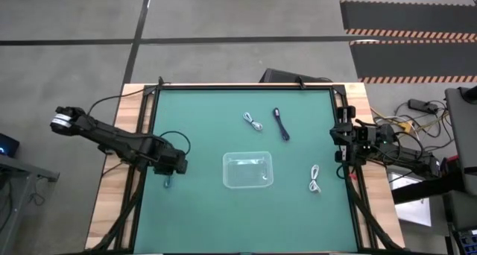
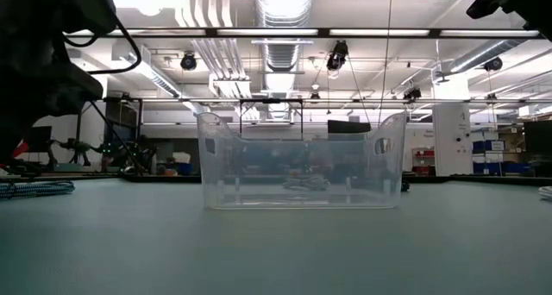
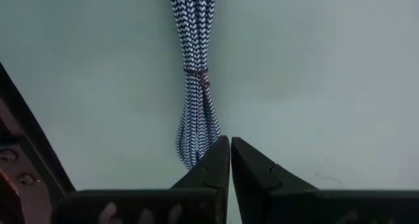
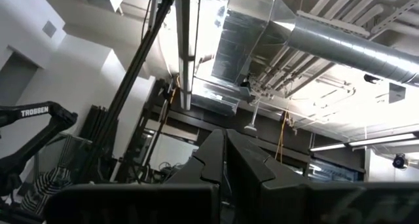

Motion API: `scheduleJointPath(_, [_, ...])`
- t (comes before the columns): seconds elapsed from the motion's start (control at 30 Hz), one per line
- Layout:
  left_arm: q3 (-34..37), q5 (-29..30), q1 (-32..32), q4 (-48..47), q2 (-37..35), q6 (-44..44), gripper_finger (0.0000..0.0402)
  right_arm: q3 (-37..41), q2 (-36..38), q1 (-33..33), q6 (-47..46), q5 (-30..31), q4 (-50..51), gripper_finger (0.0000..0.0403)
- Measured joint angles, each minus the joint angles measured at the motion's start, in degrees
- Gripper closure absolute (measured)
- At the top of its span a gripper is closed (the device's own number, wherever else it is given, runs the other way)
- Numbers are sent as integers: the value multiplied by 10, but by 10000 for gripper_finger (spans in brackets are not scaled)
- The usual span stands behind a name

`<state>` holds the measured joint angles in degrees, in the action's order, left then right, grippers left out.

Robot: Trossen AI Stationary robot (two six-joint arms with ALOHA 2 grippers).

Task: Pick and place USB-C Cables
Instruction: Put the blue charger cable into the transparent bin

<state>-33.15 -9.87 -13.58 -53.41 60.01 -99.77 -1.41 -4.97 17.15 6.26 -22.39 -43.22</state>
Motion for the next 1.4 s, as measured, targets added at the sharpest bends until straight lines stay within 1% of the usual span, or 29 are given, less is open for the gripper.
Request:
scheduleJointPath(0.1, [0, 6, 0, 0, 0, 7, 402, 0, 0, 0, 0, 0, 0, 394])
scheduleJointPath(0.27, [0, 33, 0, 1, 0, 13, 402, 0, 0, 0, 0, 0, 0, 394])
scheduleJointPath(0.47, [1, 36, 0, 1, 0, 40, 402, 0, 0, 0, -1, 0, 0, 394])
scheduleJointPath(0.6, [3, 77, 0, 1, 0, 68, 401, 0, 0, 0, 2, 0, 4, 394])
scheduleJointPath(0.67, [4, 85, 1, 2, 0, 72, 401, 0, 0, 0, 4, 0, 8, 394])
scheduleJointPath(0.83, [5, 84, 1, 4, 0, 72, 401, 0, 0, 0, 5, 0, 10, 394])
scheduleJointPath(1.03, [6, 49, 1, 4, 0, 71, 400, 0, 0, 0, 9, 0, 11, 394])
scheduleJointPath(1.17, [6, 48, 1, 4, 0, 71, 373, 0, 0, 0, 10, 0, 14, 394])
scheduleJointPath(1.4, [8, 66, 1, -1, 9, 72, 290, 0, 0, 0, 12, 0, 15, 394])
